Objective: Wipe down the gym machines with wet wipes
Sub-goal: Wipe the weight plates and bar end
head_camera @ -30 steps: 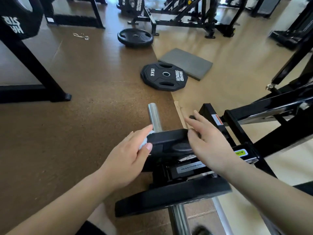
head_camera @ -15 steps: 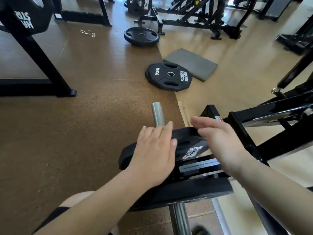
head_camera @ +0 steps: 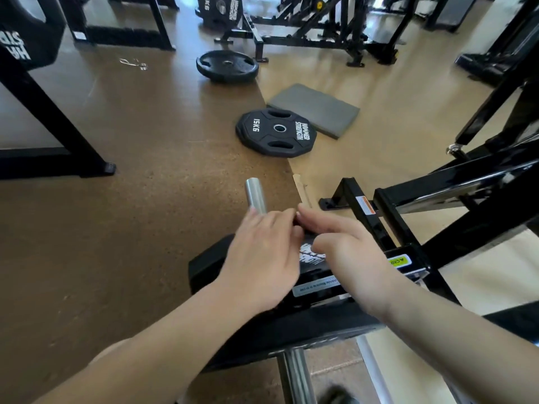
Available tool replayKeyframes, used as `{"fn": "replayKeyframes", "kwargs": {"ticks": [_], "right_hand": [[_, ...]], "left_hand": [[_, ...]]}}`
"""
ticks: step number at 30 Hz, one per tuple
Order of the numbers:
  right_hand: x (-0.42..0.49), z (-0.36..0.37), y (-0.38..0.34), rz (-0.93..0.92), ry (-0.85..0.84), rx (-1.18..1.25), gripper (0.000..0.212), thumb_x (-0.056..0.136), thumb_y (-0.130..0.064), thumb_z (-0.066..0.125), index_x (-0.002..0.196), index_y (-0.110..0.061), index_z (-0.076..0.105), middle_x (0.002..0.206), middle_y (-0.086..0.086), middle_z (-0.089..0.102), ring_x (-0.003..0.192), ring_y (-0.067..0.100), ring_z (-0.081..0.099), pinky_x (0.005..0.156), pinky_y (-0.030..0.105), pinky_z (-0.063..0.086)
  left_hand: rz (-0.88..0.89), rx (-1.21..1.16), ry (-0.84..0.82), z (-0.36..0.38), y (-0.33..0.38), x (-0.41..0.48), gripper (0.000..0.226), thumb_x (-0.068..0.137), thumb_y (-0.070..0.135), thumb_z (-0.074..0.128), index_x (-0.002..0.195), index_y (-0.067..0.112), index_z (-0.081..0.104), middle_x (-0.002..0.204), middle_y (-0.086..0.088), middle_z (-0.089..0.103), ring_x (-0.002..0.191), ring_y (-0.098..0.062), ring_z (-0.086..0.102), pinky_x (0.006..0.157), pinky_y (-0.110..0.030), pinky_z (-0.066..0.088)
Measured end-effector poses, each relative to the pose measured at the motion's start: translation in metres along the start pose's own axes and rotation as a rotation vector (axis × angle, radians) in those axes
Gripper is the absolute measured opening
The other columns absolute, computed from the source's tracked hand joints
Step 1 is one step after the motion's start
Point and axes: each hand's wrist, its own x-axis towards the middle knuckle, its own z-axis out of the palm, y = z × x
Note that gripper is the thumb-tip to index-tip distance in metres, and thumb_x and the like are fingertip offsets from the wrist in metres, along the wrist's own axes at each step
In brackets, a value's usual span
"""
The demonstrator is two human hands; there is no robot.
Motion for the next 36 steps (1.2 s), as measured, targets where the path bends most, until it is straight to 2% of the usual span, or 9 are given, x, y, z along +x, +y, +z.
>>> {"fn": "replayKeyframes", "kwargs": {"ticks": [4,5,6,8,10,15,22,28,36], "right_hand": [[0.01,-0.017,0.011,0.039,0.11,0.082,0.059,0.099,0.006,0.038,0.143,-0.028,0.058,0.13,-0.012,0.067,0.104,-0.001,0.069,0.102,0.025,0.054],[0.011,-0.02,0.013,0.059,0.137,-0.01,0.052,0.104,-0.004,0.037,0.147,-0.029,0.052,0.129,-0.009,0.065,0.119,0.008,0.046,0.1,0.033,0.052],[0.013,-0.02,0.015,0.095,0.128,-0.125,0.043,0.108,-0.017,0.035,0.147,-0.03,0.049,0.132,-0.002,0.061,0.082,-0.01,0.051,0.092,0.016,0.052],[0.015,-0.015,0.015,0.198,0.035,-0.344,0.044,0.11,-0.039,0.026,0.149,-0.024,0.041,0.154,0.005,0.04,0.143,0.019,0.041,0.111,0.034,0.035],[0.019,-0.002,0.014,0.277,-0.016,-0.399,0.057,0.11,-0.045,0.02,0.161,-0.021,0.021,0.167,0.006,0.023,0.153,0.026,0.024,0.121,0.045,0.024],[0.015,0.01,-0.005,0.16,0.083,-0.406,0.039,0.094,-0.028,0.035,0.126,-0.017,0.053,0.11,0.009,0.063,0.102,0.036,0.06,0.09,0.049,0.052],[0.019,-0.013,0.003,0.056,0.197,-0.217,0.043,0.103,-0.023,0.043,0.142,-0.032,0.059,0.109,-0.013,0.073,0.081,-0.008,0.064,0.07,0.013,0.048],[0.027,0.0,0.017,0.065,-0.049,-0.491,0.053,0.111,-0.042,0.028,0.163,-0.036,0.022,0.172,-0.017,0.007,0.157,0.004,0.008,0.121,0.023,0.011],[0.027,-0.006,0.008,0.08,0.115,-0.539,0.044,0.107,-0.043,0.035,0.145,-0.037,0.056,0.137,-0.007,0.065,0.128,0.024,0.055,0.109,0.04,0.043]], "left_hand": [[0.017,-0.037,-0.037,-0.003,-0.023,-0.005,0.04,0.107,0.032,0.029,0.137,0.017,0.05,0.122,0.001,0.063,0.112,-0.019,0.057,0.106,-0.038,0.042],[0.013,-0.085,-0.041,-0.005,-0.037,-0.012,0.04,0.109,0.033,0.027,0.141,0.02,0.047,0.123,0.004,0.061,0.111,-0.015,0.055,0.102,-0.036,0.044],[0.004,-0.128,-0.038,-0.007,-0.049,-0.021,0.039,0.11,0.034,0.026,0.141,0.023,0.047,0.122,0.008,0.06,0.109,-0.01,0.054,0.097,-0.034,0.045],[-0.06,-0.206,-0.004,-0.01,-0.067,-0.037,0.039,0.109,0.04,0.024,0.135,0.029,0.05,0.116,0.015,0.061,0.105,-0.004,0.055,0.089,-0.034,0.047],[-0.178,-0.244,0.033,-0.01,-0.073,-0.045,0.038,0.108,0.043,0.022,0.121,0.031,0.056,0.104,0.016,0.063,0.098,-0.006,0.058,0.083,-0.037,0.049],[-0.129,-0.005,0.004,-0.003,-0.032,-0.009,0.047,0.105,0.039,0.016,0.111,0.019,0.058,0.101,0.003,0.066,0.093,-0.02,0.06,0.106,-0.042,0.039],[0.09,0.013,-0.098,-0.008,-0.045,-0.008,0.05,0.107,0.036,0.019,0.145,0.018,0.046,0.131,0.001,0.062,0.115,-0.016,0.056,0.108,-0.038,0.041],[-0.152,-0.125,-0.075,-0.017,-0.073,-0.034,0.044,0.109,0.037,0.024,0.139,0.022,0.052,0.124,0.009,0.064,0.114,-0.013,0.058,0.095,-0.034,0.047],[-0.091,-0.106,-0.071,-0.01,-0.018,0.008,0.036,0.11,0.033,0.029,0.13,0.023,0.056,0.105,0.0,0.068,0.091,-0.018,0.063,0.079,-0.037,0.05]]}}
